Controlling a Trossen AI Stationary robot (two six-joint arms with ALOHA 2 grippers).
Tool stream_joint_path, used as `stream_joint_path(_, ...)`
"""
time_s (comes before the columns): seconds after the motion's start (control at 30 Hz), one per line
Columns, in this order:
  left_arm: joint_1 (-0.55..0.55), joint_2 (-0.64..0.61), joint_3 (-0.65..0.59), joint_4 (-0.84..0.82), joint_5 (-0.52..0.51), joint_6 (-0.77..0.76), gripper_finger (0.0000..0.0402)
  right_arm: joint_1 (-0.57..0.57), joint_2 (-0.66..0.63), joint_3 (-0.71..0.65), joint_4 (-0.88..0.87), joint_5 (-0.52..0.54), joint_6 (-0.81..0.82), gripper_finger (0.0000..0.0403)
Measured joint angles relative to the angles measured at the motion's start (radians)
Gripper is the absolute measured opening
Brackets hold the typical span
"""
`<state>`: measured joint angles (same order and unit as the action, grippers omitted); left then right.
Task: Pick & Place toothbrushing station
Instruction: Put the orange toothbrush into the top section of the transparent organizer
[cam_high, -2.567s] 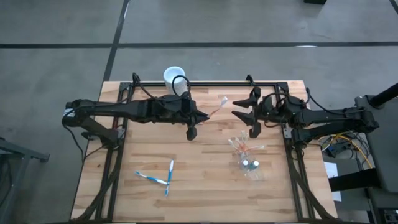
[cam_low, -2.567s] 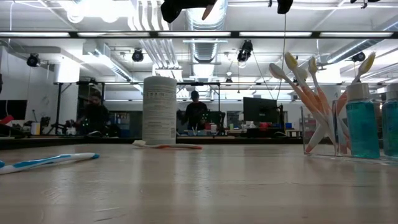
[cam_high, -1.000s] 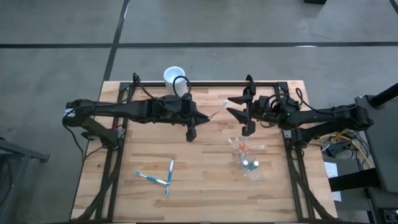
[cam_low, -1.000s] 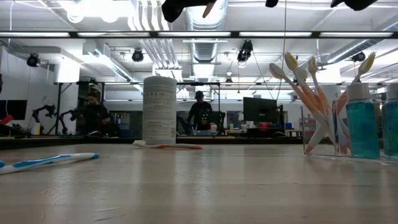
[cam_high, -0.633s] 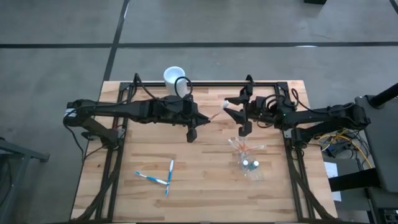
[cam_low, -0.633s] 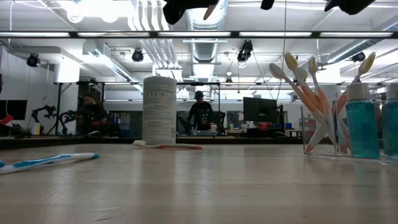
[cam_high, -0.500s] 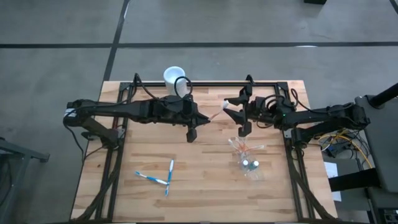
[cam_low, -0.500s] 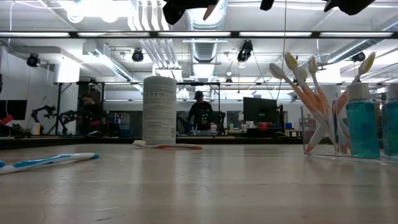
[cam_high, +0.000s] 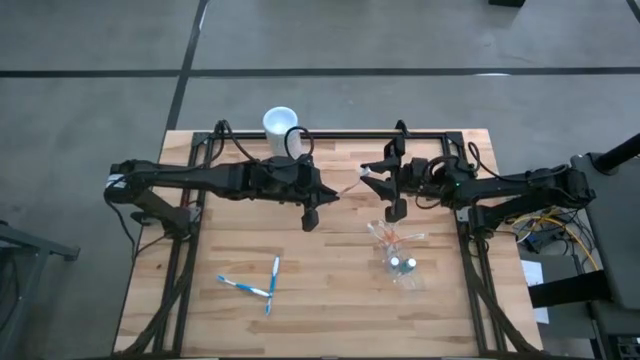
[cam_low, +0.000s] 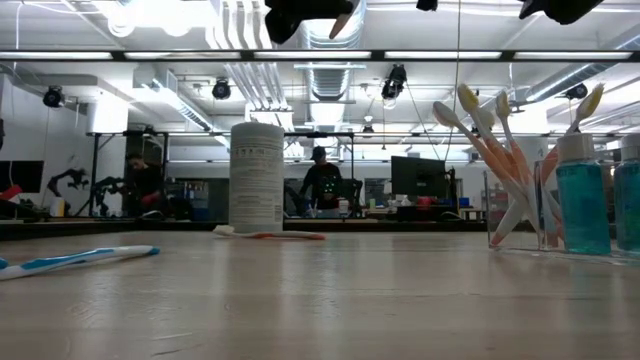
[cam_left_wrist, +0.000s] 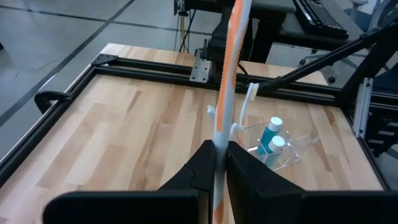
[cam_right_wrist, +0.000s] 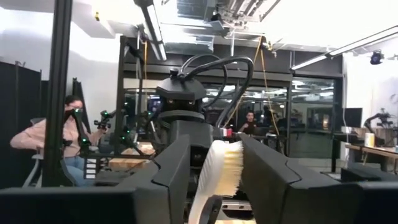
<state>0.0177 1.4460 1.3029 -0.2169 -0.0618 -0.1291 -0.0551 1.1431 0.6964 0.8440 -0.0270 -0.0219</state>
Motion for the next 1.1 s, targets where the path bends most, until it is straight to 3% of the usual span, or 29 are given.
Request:
stream_joint_path(0.37,0.0,0.003,0.0,0.005,-0.002,0.0,0.0032,0.001,-0.001,0.0,0.0,-0.012,0.007,0.0054)
stream_joint_path(1.1,0.0,0.003,0.0,0.016,-0.003,-0.001,0.0036,0.0,-0.002,0.0,0.0,-0.008,0.02,0.0041)
